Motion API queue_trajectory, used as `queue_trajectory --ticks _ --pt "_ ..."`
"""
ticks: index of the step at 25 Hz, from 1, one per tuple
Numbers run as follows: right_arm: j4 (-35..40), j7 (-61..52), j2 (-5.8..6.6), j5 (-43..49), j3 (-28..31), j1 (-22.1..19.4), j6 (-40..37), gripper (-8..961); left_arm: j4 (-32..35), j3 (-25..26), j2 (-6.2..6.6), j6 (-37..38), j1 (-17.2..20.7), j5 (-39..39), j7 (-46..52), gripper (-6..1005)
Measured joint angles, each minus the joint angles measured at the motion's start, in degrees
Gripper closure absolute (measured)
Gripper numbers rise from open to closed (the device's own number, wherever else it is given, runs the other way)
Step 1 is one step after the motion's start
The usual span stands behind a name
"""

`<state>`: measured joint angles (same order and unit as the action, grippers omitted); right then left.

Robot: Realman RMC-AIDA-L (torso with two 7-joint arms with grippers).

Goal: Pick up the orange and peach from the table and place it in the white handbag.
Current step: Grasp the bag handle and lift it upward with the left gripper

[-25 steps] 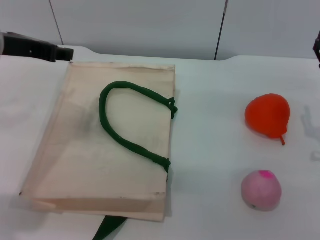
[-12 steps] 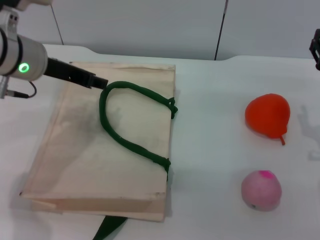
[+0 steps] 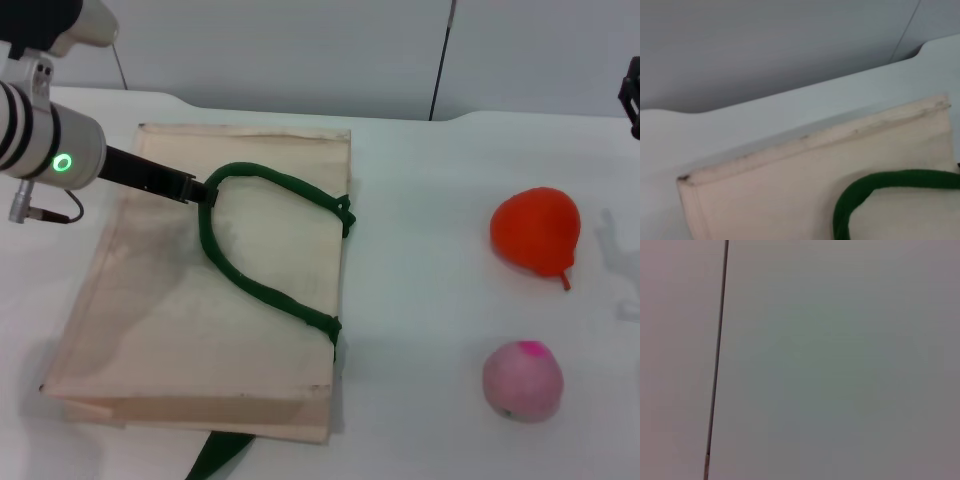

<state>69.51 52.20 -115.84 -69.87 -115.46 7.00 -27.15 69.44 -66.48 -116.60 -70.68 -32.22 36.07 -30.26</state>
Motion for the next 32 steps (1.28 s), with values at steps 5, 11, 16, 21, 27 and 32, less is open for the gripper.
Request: queue_trajectory --ticks 5,11,16,21,27,32 --pt "0.04 0.00 0.00 0.00 0.08 0.15 0.00 285 -2.88 0.20 0.01 1.03 -1.32 0.00 0.02 492" --pt "0.11 0.00 0.00 0.00 0.07 0.21 0.00 286 -4.10 0.51 0.00 1.90 -2.28 0.00 1.37 503" --pt "0.19 0.00 0.00 0.00 0.07 0.21 0.00 286 -4.74 0.47 0.00 2.15 -2.61 -0.20 2.61 512" --pt "0.19 0.00 0.00 0.00 0.14 0.21 0.00 286 -4.91 0.43 0.29 1.51 -2.66 -0.92 1.93 521" --pt "0.19 0.00 0.00 0.00 0.16 0.21 0.00 285 -4.88 0.26 0.40 0.82 -2.91 -3.53 -1.72 531" --pt "0.18 0.00 0.00 0.00 0.16 0.21 0.00 285 -4.90 0.18 0.40 1.24 -3.35 -3.66 -3.30 540"
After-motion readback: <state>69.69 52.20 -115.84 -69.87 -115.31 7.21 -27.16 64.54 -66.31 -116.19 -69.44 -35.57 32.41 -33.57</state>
